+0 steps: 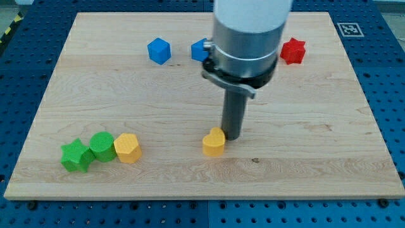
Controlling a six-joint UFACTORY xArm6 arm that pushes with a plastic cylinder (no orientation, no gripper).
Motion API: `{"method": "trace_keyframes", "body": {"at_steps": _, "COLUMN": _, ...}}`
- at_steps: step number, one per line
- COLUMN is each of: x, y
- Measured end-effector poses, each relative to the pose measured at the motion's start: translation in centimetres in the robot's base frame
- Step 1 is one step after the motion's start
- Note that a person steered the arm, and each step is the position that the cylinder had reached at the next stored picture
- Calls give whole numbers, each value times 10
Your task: Move the yellow heart to the yellow hexagon
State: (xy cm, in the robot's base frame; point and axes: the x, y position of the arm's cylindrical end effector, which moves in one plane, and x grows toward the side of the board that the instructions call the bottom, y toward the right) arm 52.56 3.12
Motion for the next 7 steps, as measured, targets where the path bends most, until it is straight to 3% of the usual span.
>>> {"method": "trace_keyframes", "body": {"at_steps": 1, "x": 2, "y": -20}}
{"method": "trace_keyframes", "body": {"at_steps": 3, "x": 9, "y": 10}}
{"method": "trace_keyframes", "body": {"at_steps": 5, "x": 27, "y": 4}}
{"method": "trace_keyframes", "body": {"at_steps": 7, "x": 28, "y": -49}}
